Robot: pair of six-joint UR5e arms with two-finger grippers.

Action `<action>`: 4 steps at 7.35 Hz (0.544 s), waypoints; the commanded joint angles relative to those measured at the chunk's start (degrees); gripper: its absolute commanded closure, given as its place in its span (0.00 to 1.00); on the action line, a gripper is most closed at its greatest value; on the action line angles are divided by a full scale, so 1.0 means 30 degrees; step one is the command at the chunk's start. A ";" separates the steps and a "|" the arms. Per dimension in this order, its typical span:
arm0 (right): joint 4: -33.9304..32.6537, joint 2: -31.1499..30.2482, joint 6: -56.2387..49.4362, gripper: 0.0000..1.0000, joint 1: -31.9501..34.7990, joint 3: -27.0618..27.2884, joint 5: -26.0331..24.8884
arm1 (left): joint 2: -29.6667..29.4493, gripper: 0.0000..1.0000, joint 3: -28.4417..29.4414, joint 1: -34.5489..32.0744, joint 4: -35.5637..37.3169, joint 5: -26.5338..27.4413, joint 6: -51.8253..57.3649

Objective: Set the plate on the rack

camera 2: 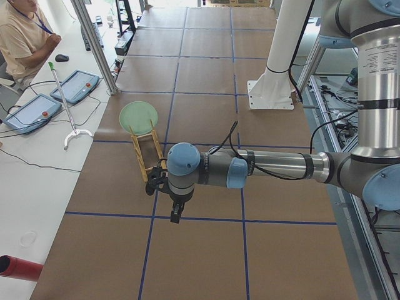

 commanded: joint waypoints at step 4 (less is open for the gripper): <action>0.0009 -0.0029 0.0016 0.00 0.0000 0.0000 0.0000 | -0.0452 0.00 0.0204 0.0005 0.2926 0.0062 -0.0102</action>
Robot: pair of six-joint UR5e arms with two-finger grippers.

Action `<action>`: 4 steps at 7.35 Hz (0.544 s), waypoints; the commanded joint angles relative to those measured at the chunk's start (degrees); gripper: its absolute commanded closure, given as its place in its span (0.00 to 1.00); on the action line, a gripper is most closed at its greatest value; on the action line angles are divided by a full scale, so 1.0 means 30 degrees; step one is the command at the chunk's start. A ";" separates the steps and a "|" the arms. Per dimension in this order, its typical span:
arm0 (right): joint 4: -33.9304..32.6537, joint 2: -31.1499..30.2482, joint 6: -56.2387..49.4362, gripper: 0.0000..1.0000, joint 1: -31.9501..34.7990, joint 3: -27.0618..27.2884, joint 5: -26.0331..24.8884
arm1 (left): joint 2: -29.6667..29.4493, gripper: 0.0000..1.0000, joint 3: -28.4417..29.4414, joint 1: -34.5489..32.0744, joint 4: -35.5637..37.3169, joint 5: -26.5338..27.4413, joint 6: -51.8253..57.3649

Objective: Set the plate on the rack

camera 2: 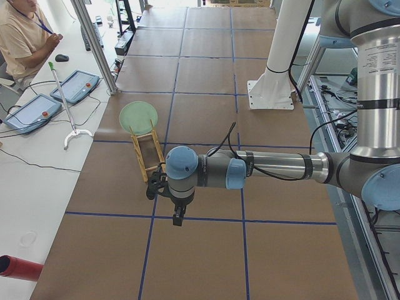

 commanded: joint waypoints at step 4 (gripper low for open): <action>-0.0028 0.0005 0.0010 0.00 0.0000 0.0000 0.0000 | -0.0017 0.00 -0.0039 -0.0023 -0.0696 0.0022 -0.1203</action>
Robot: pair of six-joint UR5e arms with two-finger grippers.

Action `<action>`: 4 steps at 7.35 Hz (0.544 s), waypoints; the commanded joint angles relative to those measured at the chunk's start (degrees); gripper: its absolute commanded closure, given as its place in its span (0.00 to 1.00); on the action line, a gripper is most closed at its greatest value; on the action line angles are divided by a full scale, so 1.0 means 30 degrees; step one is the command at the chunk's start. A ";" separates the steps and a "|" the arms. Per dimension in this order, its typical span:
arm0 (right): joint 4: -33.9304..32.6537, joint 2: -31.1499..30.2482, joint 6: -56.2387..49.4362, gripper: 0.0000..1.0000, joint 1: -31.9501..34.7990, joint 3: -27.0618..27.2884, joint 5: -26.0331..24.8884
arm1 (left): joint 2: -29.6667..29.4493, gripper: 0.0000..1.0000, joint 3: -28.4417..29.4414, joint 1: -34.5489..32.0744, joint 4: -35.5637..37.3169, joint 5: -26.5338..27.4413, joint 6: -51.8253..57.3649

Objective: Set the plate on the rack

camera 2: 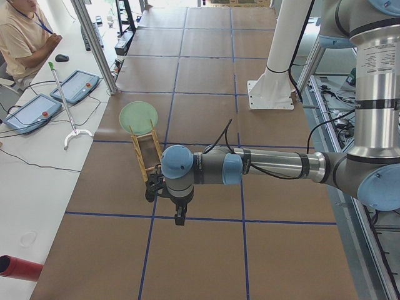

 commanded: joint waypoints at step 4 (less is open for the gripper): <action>-0.0024 0.0000 -0.0020 0.00 0.0000 -0.0001 0.0000 | 0.0057 0.00 0.0197 0.0020 -0.0951 0.0081 -0.0169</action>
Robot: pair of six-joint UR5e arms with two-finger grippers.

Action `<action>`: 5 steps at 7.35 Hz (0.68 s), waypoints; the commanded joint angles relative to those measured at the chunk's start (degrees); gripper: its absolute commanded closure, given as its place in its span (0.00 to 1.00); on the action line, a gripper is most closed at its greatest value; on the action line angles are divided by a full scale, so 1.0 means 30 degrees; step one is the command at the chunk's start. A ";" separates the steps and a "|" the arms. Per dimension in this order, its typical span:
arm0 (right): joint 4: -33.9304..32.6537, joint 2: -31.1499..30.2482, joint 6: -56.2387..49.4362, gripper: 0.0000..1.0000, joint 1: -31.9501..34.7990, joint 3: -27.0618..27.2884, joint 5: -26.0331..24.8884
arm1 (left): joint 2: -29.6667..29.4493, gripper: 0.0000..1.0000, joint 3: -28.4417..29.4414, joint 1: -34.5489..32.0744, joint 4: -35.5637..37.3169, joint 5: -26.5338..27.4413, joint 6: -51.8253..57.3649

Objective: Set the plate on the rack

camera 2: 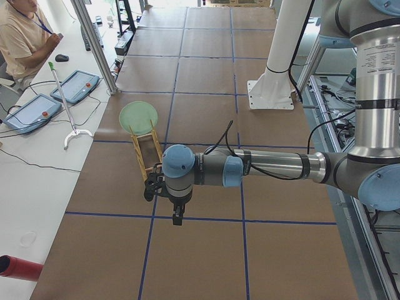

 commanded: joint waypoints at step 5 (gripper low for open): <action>0.0019 0.0001 -0.0001 0.00 0.0000 0.0000 0.0000 | -0.0244 0.00 -0.0038 -0.0015 0.0095 0.0023 0.0030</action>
